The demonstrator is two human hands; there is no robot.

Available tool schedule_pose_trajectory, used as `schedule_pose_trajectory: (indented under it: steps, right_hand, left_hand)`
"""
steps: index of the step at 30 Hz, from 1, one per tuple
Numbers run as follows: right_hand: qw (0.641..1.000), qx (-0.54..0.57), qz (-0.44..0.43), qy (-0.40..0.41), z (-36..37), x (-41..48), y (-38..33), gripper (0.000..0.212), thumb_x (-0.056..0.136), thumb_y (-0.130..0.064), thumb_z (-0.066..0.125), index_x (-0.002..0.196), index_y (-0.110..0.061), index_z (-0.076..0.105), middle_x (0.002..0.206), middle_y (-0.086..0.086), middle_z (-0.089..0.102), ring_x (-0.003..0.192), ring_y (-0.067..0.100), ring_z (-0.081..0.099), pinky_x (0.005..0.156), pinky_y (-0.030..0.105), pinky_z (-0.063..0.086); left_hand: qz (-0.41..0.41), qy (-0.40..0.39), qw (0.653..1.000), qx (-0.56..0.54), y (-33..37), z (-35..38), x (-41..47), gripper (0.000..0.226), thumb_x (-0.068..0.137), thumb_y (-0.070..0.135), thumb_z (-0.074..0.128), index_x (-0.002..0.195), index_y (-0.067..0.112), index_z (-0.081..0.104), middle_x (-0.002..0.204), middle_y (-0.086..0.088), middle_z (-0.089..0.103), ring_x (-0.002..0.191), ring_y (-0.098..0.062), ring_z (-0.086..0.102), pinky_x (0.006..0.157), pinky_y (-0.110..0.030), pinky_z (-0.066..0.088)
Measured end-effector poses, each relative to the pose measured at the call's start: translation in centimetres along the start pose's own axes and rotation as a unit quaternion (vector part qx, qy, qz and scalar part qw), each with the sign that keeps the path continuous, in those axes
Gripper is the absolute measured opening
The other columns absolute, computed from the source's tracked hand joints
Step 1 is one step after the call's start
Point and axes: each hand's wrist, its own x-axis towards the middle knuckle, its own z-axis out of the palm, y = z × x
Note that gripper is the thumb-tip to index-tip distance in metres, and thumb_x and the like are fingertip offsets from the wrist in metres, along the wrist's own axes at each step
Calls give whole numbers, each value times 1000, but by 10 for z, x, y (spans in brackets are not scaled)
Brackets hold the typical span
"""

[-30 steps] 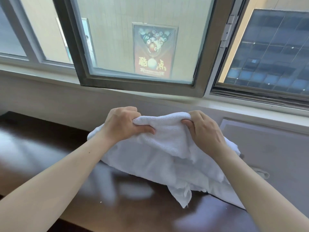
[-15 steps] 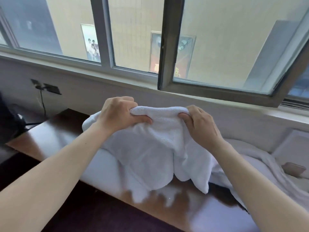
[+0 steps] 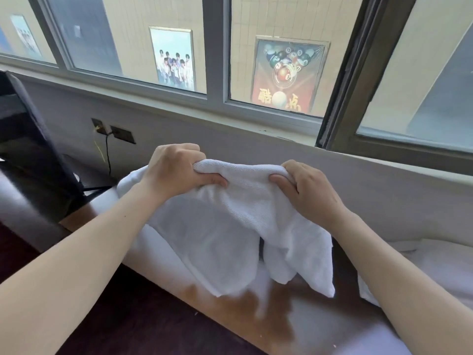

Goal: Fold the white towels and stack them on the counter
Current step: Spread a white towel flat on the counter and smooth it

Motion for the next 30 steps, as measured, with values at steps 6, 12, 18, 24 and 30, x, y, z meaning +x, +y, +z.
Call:
schedule_pose_trajectory:
  steps: [6,12,18,24,30]
  right_hand:
    - [1000,6,8,-10,42,44,21,59,94,-61,33,90,-7,57,79,4,59,76,25,54,72,37,42]
    - [999,1,19,-31,79,96,21,56,94,-57,35,78,-6,51,68,1,51,69,24,48,64,39,37]
    - [998,-57,19,-4,83,140,-4,47,97,-51,42,82,-7,52,70,-5,48,69,23,45,66,36,35]
    - [993,-113,4,46,139,137,-52,48,98,-50,47,103,-6,66,90,8,66,79,32,61,68,41,51]
    - [936,-108,201,-269,295,72,-78,54,97,-56,42,134,-20,55,113,1,61,108,24,57,88,36,44]
  left_hand:
    - [64,-34,997,31,-61,18,31,70,68,74,64,47,10,45,55,7,34,47,-22,34,49,-23,23]
    - [86,-78,992,46,-120,36,63,72,68,79,60,50,11,44,57,7,34,50,-22,37,52,-23,16]
    - [117,-17,993,-11,-173,37,85,66,70,71,70,55,7,62,56,2,47,51,-23,44,50,-29,36]
    - [240,99,966,4,-246,32,52,55,72,63,81,58,12,66,53,-2,42,46,-23,43,48,-28,33]
    - [70,-333,940,-39,-325,68,-114,94,80,91,24,121,19,69,112,-2,70,96,-24,68,75,-39,55]
